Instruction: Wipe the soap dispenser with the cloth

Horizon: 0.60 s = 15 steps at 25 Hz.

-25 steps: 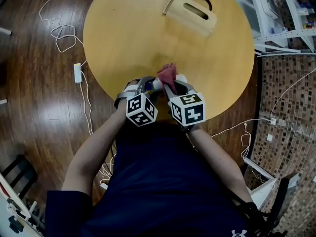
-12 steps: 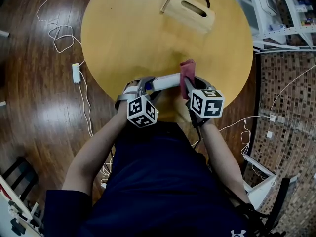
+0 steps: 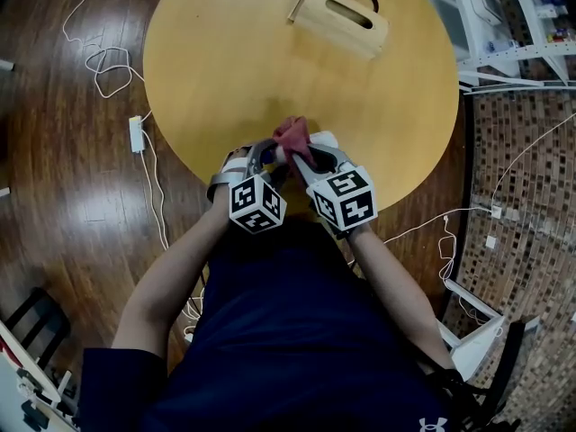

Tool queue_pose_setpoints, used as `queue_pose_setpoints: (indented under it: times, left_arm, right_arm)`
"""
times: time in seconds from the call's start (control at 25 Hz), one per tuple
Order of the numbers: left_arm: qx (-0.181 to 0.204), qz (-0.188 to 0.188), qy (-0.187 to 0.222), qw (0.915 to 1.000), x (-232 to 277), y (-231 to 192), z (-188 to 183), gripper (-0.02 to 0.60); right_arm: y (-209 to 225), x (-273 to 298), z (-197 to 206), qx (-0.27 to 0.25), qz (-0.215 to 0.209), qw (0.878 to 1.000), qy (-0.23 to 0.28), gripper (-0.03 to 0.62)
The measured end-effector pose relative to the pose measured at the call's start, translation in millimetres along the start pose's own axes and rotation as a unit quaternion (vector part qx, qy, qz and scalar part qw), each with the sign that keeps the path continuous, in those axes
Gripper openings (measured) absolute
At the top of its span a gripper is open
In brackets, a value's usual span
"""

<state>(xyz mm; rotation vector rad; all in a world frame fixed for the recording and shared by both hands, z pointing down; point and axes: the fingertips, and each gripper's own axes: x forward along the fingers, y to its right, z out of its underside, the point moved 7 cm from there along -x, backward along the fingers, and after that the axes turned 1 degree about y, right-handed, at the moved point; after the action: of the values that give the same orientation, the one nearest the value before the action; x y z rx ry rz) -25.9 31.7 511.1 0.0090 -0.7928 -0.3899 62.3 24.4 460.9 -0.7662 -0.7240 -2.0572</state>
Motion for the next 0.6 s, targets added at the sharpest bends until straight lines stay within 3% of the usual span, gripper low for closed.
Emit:
queue_pose_setpoints:
  times: [0.16,0.28,0.36,0.44,0.52,0.6]
  left_arm:
    - [-0.004,0.001,-0.001,1.0000,0.2,-3.6,0.6,0.250]
    - [-0.007,0.002,-0.004,1.0000,0.3,-3.5,0.8,0.250]
    - [-0.009,0.003,-0.007,0.9999,0.0,-4.1,1.1,0.250]
    - [-0.010,0.005,-0.007,0.9999,-0.7,-5.1,1.7,0.250]
    - [-0.008,0.007,-0.007,0.9999,-1.5,-5.0,2.5,0.250]
    - [-0.001,0.007,-0.007,1.0000,-2.7,-4.0,4.6,0.250]
  right_arm:
    - [59.2,-23.7,-1.2,0.036,0.115,0.993,-0.002,0.077]
    - [58.8,-21.7,-4.6,0.001,0.151,0.988,-0.020,0.077]
    - [30.8,-9.9,-9.3,-0.049,0.126,0.991,-0.019,0.077]
    - [-4.9,4.0,-8.6,-0.082,0.055,0.995,-0.006,0.077]
    - [-27.2,11.2,-4.4,-0.082,-0.014,0.997,0.005,0.077]
    - [-24.6,9.8,-0.3,-0.059,-0.035,0.998,-0.002,0.075]
